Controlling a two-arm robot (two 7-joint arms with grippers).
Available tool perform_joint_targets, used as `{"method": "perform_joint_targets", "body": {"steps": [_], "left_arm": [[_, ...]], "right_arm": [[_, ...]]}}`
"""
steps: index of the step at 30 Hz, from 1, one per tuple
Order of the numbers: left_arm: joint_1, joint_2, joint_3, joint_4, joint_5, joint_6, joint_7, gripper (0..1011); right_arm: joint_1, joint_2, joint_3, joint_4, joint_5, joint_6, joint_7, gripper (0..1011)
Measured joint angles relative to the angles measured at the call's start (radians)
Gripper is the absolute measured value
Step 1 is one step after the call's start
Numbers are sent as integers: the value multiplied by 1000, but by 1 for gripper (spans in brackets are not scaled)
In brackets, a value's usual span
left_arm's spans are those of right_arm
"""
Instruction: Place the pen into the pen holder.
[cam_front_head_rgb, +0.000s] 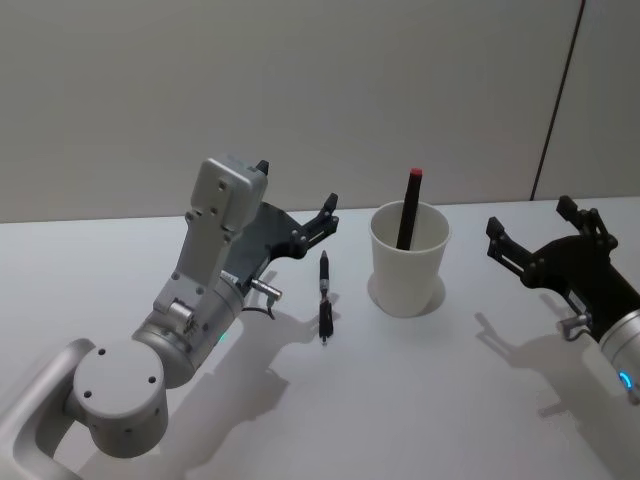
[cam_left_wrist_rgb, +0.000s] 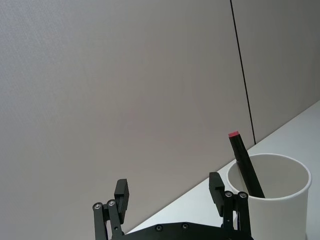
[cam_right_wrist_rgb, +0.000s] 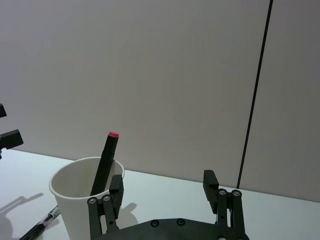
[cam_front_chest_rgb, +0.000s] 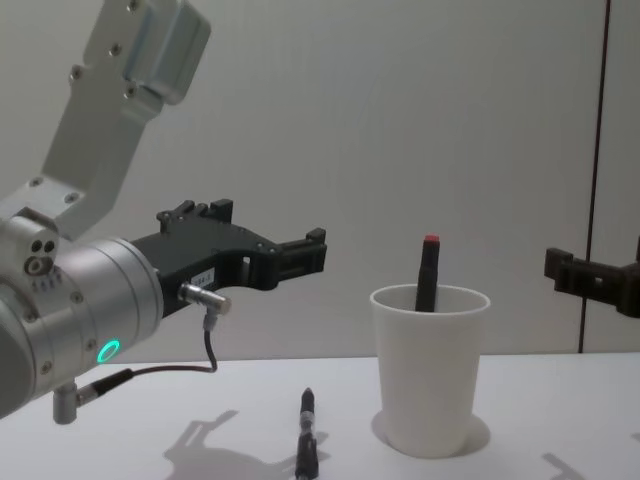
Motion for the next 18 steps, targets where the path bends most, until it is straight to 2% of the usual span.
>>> {"method": "perform_joint_targets", "body": {"steps": [18], "left_arm": [[0,0,0,0,0,0,0,1001]], "right_arm": [[0,0,0,0,0,-1,0,1001]]}}
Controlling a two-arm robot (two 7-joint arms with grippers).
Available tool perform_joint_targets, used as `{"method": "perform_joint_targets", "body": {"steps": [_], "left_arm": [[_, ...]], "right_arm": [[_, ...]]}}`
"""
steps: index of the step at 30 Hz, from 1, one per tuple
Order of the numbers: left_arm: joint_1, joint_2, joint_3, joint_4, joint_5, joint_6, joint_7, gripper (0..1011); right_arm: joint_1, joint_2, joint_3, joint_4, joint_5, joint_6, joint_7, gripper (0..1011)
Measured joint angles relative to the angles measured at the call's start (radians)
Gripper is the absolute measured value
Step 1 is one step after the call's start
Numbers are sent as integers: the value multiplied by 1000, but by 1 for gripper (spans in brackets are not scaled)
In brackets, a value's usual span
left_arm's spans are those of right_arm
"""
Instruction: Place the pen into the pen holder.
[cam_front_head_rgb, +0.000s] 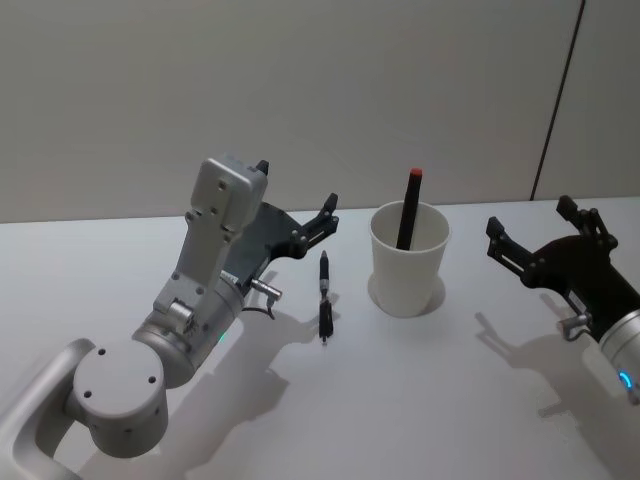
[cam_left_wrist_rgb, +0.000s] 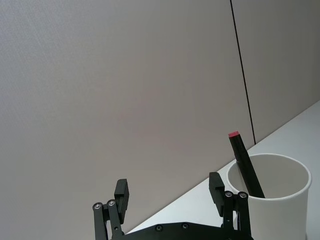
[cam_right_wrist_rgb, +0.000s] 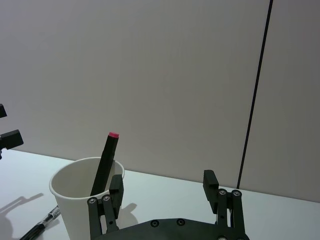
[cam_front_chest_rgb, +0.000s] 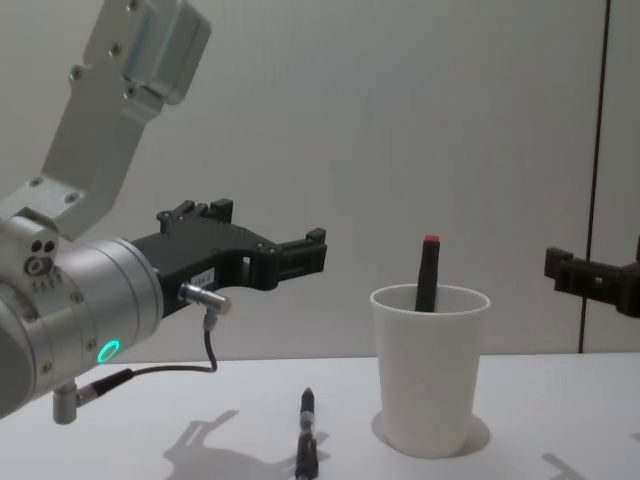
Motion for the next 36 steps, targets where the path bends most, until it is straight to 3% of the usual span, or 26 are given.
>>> {"method": "perform_joint_targets", "body": {"steps": [36], "left_arm": [[0,0,0,0,0,0,0,1001]], "right_arm": [[0,0,0,0,0,0,0,1001]]}}
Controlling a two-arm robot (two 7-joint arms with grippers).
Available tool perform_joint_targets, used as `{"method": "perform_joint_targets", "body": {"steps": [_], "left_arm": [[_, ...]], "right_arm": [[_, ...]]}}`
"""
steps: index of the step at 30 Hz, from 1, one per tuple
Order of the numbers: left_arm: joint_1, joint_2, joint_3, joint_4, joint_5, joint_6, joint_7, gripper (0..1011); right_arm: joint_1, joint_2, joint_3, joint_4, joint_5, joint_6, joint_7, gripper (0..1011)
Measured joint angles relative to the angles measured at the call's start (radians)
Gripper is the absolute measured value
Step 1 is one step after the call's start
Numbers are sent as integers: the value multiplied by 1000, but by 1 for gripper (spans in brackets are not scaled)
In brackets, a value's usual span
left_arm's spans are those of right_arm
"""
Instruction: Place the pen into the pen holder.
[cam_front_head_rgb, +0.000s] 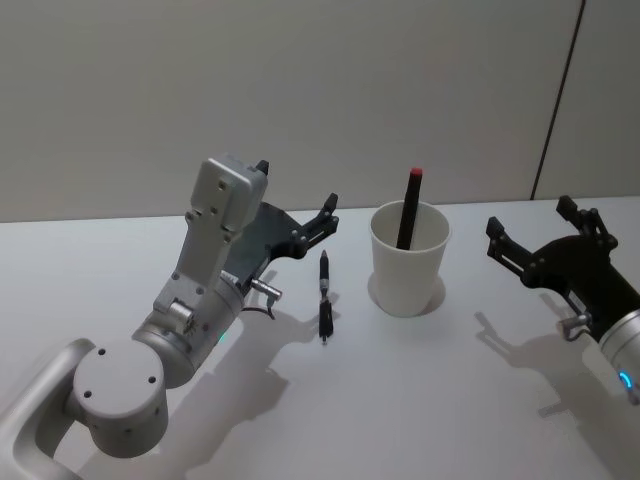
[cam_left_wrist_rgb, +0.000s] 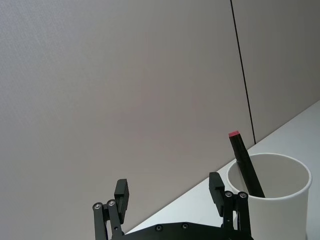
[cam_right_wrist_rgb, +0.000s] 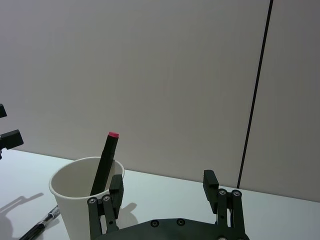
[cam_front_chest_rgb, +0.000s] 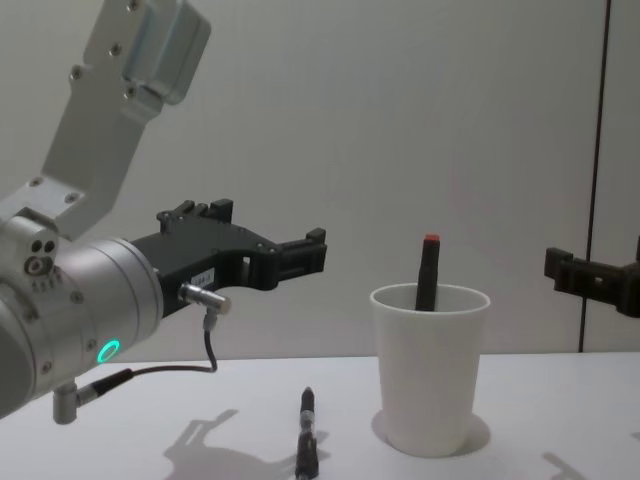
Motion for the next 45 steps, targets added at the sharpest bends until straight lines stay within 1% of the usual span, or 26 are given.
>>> {"method": "perform_joint_targets", "body": {"steps": [45], "left_arm": [[0,0,0,0,0,0,0,1001]], "right_arm": [[0,0,0,0,0,0,0,1001]]}}
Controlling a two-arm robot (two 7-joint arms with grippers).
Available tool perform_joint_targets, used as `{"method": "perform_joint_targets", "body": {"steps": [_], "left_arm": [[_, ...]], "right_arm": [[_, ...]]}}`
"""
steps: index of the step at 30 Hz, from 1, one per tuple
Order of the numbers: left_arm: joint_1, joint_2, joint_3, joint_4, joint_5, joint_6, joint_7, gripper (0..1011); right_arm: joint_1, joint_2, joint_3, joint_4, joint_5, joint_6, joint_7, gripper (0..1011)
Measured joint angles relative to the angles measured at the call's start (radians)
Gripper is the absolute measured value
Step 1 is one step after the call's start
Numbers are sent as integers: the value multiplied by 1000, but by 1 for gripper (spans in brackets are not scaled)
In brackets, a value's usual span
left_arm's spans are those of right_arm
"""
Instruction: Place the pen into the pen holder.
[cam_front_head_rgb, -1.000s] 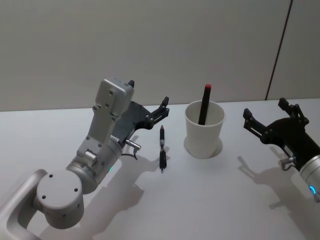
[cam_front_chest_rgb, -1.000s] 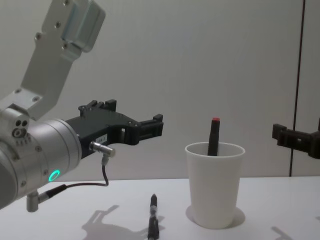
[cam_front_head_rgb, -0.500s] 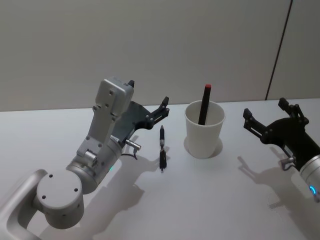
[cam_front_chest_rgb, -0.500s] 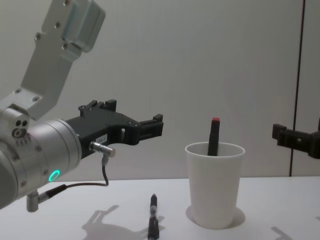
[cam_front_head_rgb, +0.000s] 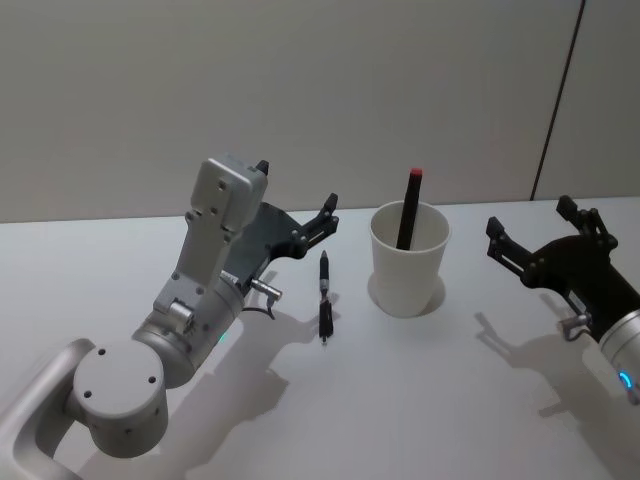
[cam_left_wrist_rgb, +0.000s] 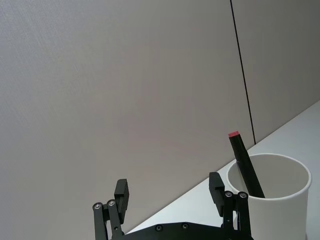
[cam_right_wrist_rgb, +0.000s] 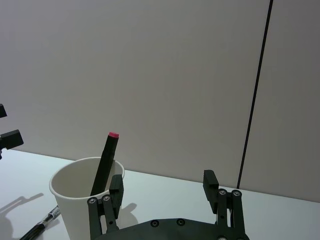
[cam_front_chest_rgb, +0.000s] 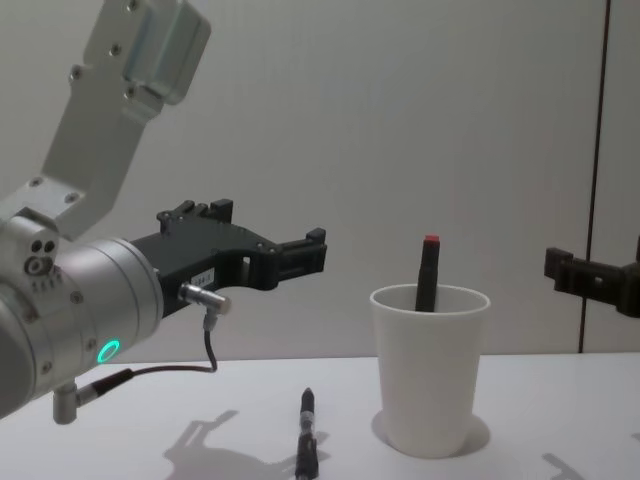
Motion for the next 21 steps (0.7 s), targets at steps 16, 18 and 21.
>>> {"method": "perform_joint_targets", "body": {"steps": [16,18,21], "left_arm": [[0,0,0,0,0,0,0,1001],[0,0,0,0,0,0,0,1001],[0,0,0,0,0,0,0,1001]], "right_arm": [[0,0,0,0,0,0,0,1001],[0,0,0,0,0,0,0,1001],[0,0,0,0,0,0,0,1001]]}}
